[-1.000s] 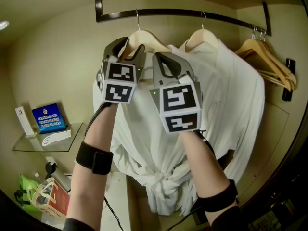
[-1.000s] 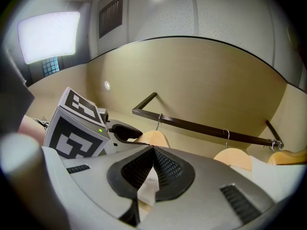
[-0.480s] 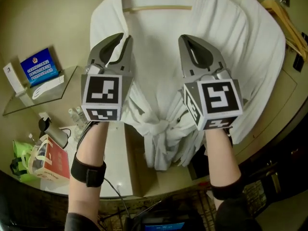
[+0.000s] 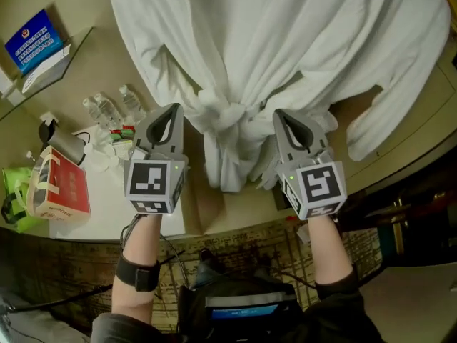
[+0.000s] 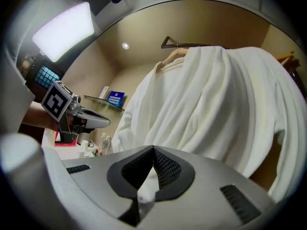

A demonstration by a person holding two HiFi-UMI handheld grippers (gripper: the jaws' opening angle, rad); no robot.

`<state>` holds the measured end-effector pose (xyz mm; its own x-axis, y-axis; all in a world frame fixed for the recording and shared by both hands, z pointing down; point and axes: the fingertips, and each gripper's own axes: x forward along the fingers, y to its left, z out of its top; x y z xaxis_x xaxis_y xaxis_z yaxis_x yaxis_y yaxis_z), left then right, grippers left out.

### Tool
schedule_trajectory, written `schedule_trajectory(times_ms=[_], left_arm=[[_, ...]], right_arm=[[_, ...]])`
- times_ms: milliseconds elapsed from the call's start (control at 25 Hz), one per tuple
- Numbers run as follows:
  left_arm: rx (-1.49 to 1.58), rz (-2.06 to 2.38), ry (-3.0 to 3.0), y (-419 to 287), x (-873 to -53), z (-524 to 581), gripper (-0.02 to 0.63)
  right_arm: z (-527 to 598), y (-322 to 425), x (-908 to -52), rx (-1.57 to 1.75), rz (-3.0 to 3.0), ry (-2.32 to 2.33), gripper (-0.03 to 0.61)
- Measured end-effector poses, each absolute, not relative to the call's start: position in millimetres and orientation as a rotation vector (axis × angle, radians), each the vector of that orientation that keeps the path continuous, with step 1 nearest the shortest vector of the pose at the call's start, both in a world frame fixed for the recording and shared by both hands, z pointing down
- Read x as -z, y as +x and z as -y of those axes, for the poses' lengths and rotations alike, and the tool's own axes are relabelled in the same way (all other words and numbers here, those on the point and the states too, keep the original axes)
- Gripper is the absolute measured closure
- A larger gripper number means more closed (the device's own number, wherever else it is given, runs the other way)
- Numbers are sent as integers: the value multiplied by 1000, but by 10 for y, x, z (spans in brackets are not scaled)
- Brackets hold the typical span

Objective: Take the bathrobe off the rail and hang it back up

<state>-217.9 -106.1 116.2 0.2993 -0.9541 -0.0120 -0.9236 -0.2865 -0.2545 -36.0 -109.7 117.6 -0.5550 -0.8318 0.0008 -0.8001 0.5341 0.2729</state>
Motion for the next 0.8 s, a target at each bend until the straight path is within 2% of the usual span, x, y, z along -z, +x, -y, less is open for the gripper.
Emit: schedule_trajectory(times_ms=[200,480,800], left_arm=[[302,-1910,-2376,-2193,-1888,685,612],[374,-2054,-2344,-2094,-2417,212,612],[460,-2083,-2369,-1895,-2826,-237,612]], right_arm=[[875,39,-2037,170,2629,1322,560],[577,616,-2872,-31,2580,1295,561],[386,1159,-3396,-209,2521,1301,561]])
